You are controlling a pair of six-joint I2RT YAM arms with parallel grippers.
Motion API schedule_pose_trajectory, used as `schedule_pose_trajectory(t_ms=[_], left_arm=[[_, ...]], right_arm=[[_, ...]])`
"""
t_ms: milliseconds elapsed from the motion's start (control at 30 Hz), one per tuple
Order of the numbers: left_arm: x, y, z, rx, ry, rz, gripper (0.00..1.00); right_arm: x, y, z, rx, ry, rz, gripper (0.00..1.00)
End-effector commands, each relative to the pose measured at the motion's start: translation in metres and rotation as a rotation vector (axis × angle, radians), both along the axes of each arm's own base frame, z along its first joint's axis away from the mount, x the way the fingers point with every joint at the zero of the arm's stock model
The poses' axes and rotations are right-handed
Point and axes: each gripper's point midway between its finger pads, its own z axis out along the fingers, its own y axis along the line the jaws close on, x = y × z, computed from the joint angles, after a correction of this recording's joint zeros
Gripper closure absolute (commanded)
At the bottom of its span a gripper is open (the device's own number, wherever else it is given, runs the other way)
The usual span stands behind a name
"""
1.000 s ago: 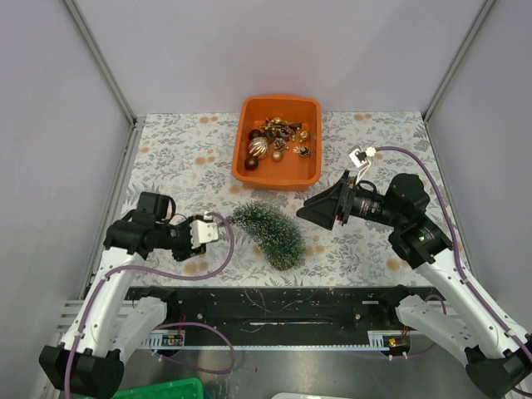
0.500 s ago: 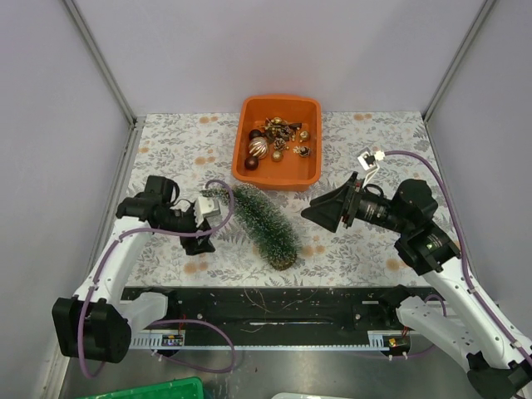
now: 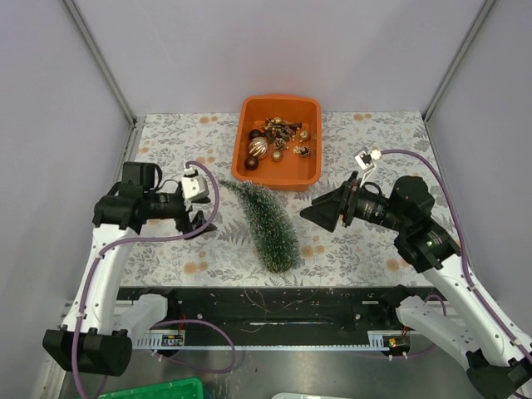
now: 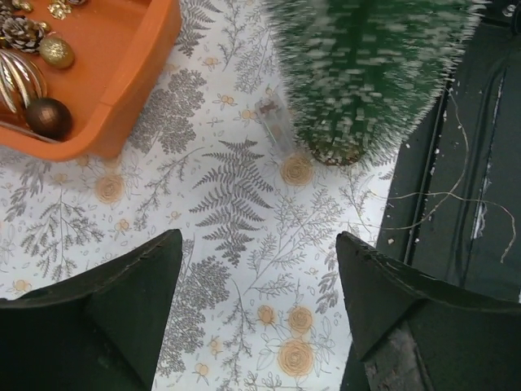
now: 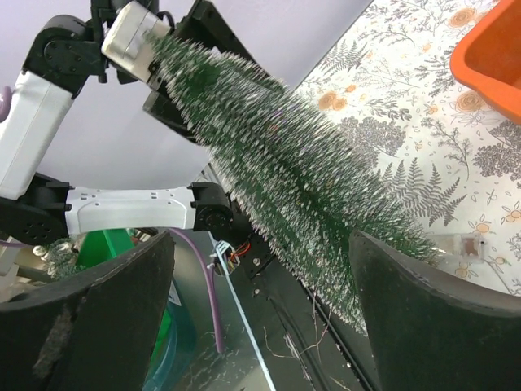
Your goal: Decorate the small christmas tree
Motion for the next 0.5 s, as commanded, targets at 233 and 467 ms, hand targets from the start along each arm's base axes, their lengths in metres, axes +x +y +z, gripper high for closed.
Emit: schedule_pose_trajectory(t_ms=[233, 467], left_arm=[[-0.043, 0.021, -0.1, 0.169, 0.088, -0.139, 0.2], [-0.066, 0.006, -0.133, 0.196, 0.151, -0.32, 0.2]], right_arm=[[-0.018, 0.014, 0.037, 0.062, -0.125, 0.18, 0.0], [-0.006, 0.021, 0.029, 0.061, -0.13, 0.184, 0.0]])
